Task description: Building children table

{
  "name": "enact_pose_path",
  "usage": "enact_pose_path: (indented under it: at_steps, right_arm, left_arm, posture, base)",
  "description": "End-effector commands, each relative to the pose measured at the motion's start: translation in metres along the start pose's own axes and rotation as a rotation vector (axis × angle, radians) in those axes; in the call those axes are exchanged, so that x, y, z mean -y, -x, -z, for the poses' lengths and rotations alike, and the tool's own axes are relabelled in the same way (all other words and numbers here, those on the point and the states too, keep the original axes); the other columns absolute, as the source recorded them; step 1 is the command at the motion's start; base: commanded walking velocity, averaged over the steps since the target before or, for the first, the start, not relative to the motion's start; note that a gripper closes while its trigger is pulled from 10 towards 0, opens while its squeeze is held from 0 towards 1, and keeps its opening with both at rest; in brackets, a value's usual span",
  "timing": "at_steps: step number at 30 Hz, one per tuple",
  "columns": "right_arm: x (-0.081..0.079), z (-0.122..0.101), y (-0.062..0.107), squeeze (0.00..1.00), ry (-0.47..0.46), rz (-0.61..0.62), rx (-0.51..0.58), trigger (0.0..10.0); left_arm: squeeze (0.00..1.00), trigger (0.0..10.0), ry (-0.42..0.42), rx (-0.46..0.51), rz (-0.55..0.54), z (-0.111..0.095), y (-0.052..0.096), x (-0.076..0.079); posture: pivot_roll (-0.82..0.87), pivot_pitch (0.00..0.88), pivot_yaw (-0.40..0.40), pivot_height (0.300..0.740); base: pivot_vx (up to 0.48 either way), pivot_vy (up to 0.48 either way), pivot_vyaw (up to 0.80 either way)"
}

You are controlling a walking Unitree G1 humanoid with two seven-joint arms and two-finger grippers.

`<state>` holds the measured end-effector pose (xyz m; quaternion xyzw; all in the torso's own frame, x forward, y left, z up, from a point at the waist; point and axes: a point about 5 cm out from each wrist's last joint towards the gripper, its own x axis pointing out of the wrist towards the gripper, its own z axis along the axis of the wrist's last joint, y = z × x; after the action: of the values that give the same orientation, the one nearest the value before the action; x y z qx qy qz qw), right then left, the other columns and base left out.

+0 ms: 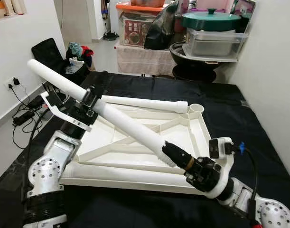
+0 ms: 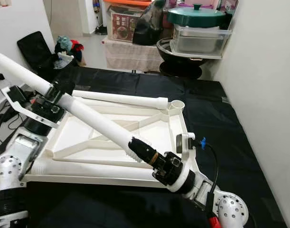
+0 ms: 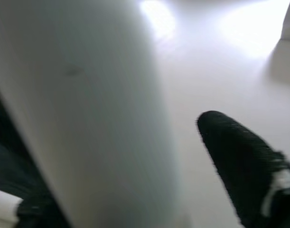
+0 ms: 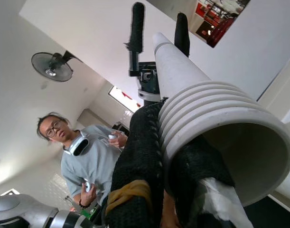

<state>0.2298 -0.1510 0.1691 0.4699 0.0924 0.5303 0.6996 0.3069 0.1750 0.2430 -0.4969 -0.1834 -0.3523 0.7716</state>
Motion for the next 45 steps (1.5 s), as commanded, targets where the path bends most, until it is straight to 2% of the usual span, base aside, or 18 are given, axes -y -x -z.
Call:
enact_pose_path:
  at_steps: [1, 6, 18, 19, 22, 23, 24, 25, 32, 33, 36, 37, 38, 40, 44, 45]
  right_arm:
    - [0.004, 0.002, 0.0, 0.0, 0.004, 0.046, -0.034, 0.0]
    - [0.009, -0.008, 0.005, 0.0, 0.049, 0.097, -0.011, 0.0]
    - [0.015, -0.026, 0.01, 0.0, 0.126, 0.153, 0.017, 0.0]
    - [0.017, -0.029, 0.01, 0.0, 0.14, 0.182, 0.024, 10.0]
    - [0.019, -0.03, 0.009, 0.0, 0.162, 0.207, 0.016, 10.0]
    - [0.019, -0.03, 0.009, 0.66, 0.169, 0.207, 0.009, 10.0]
    - [0.019, -0.03, 0.009, 0.66, 0.169, 0.207, 0.009, 10.0]
    - [0.016, -0.028, 0.008, 1.0, 0.173, 0.187, -0.007, 10.0]
    - [0.011, -0.024, 0.009, 1.0, 0.186, 0.158, -0.043, 10.0]
    - [0.011, -0.026, 0.016, 1.0, 0.226, 0.187, -0.075, 10.0]
    - [0.011, -0.031, 0.025, 1.0, 0.259, 0.216, -0.093, 10.0]
    - [0.009, -0.037, 0.035, 1.0, 0.292, 0.243, -0.11, 10.0]
    - [0.009, -0.037, 0.035, 1.0, 0.292, 0.243, -0.11, 10.0]
    - [0.0, -0.054, 0.054, 1.0, 0.33, 0.277, -0.105, 10.0]
    - [0.0, -0.054, 0.054, 1.0, 0.33, 0.277, -0.105, 10.0]
    - [-0.005, -0.061, 0.062, 1.0, 0.362, 0.291, -0.111, 10.0]
  left_arm:
    - [0.0, 0.0, 0.029, -0.011, 0.079, 0.001, -0.007, 0.011]
    - [0.0, 0.0, 0.087, -0.085, 0.159, 0.012, 0.001, 0.024]
    - [0.0, 0.0, 0.135, -0.132, 0.196, 0.017, 0.003, 0.032]
    - [0.0, 0.0, 0.137, -0.138, 0.197, 0.018, 0.003, 0.033]
    - [0.0, 0.0, 0.138, -0.143, 0.194, 0.018, 0.003, 0.034]
    - [0.0, 0.0, 0.137, -0.148, 0.186, 0.018, 0.003, 0.033]
    - [0.0, 0.0, 0.137, -0.148, 0.186, 0.018, 0.003, 0.033]
    - [0.0, 0.0, 0.136, -0.152, 0.181, 0.019, 0.003, 0.033]
    - [0.0, 0.0, 0.134, -0.156, 0.175, 0.018, 0.002, 0.033]
    - [0.0, 0.0, 0.126, -0.154, 0.176, 0.016, 0.0, 0.034]
    - [0.0, 0.0, 0.111, -0.15, 0.179, 0.012, -0.002, 0.034]
    - [0.0, 0.0, 0.094, -0.143, 0.177, 0.006, -0.004, 0.034]
    - [0.0, 0.0, 0.094, -0.143, 0.177, 0.006, -0.004, 0.034]
    - [0.0, 0.0, 0.046, -0.13, 0.16, -0.007, -0.005, 0.03]
    - [0.0, 0.0, 0.046, -0.13, 0.16, -0.007, -0.005, 0.03]
    - [0.0, 0.0, 0.029, -0.122, 0.151, -0.013, -0.004, 0.028]
  posture:
    - [0.06, 0.0, -0.06, 0.74]
    - [0.06, 0.0, -0.063, 0.74]
    - [0.07, 0.0, -0.068, 0.74]
    - [0.07, 0.0, -0.068, 0.74]
    - [0.07, 0.0, -0.068, 0.74]
    - [0.07, 0.0, -0.07, 0.74]
    - [0.07, 0.0, -0.07, 0.74]
    - [0.07, 0.0, -0.07, 0.74]
    - [0.06, 0.0, -0.069, 0.74]
    - [0.06, 0.0, -0.067, 0.74]
    - [0.06, 0.0, -0.067, 0.74]
    - [0.06, 0.0, -0.065, 0.74]
    - [0.06, 0.0, -0.065, 0.74]
    - [0.05, 0.0, -0.055, 0.74]
    - [0.05, 0.0, -0.055, 0.74]
    - [0.05, 0.0, -0.052, 0.74]
  base:
    - [0.0, 0.0, 0.0]
    - [0.0, 0.0, 0.0]
    - [0.0, 0.0, 0.0]
    - [0.0, 0.0, 0.0]
    - [0.0, 0.0, 0.0]
    - [0.0, 0.0, 0.0]
    - [0.0, 0.0, 0.0]
    - [0.0, 0.0, 0.0]
    - [0.0, 0.0, 0.0]
    - [0.0, 0.0, 0.0]
    - [0.0, 0.0, 0.0]
    - [0.0, 0.0, 0.0]
    - [0.0, 0.0, 0.0]
    - [0.0, 0.0, 0.0]
    - [0.0, 0.0, 0.0]
    - [0.0, 0.0, 0.0]
